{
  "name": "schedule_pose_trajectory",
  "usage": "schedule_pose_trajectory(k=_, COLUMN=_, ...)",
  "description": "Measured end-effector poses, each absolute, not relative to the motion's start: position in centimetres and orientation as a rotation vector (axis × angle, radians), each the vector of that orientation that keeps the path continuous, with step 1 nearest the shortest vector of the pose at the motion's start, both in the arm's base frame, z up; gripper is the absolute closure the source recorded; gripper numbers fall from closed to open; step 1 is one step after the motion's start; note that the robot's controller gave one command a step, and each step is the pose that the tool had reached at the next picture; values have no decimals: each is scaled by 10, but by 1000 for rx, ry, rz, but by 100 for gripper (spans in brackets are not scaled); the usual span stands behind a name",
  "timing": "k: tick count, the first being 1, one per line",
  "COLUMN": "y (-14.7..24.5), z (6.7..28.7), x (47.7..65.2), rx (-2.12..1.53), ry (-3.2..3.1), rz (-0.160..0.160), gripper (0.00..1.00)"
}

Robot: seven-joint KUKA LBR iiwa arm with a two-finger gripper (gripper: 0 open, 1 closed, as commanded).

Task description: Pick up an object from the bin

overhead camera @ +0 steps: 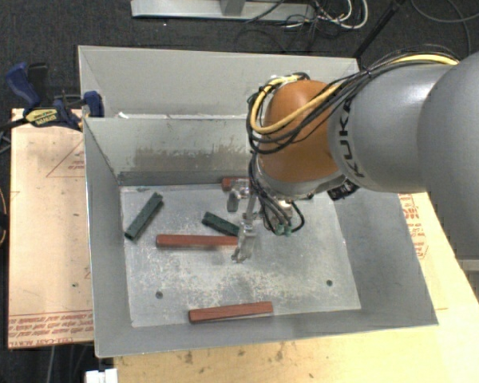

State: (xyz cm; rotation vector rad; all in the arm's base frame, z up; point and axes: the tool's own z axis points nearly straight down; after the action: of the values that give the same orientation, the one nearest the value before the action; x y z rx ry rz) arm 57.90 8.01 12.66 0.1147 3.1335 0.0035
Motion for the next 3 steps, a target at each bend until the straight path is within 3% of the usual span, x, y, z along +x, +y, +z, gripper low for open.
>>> schedule_pose_trajectory(k=1, y=61, z=81, x=563, rx=528, ry=3091, rz=4, gripper=100)
schedule_pose_trajectory(k=3, y=61, z=81, x=563, rx=529, ry=3091, rz=4, gripper=100)
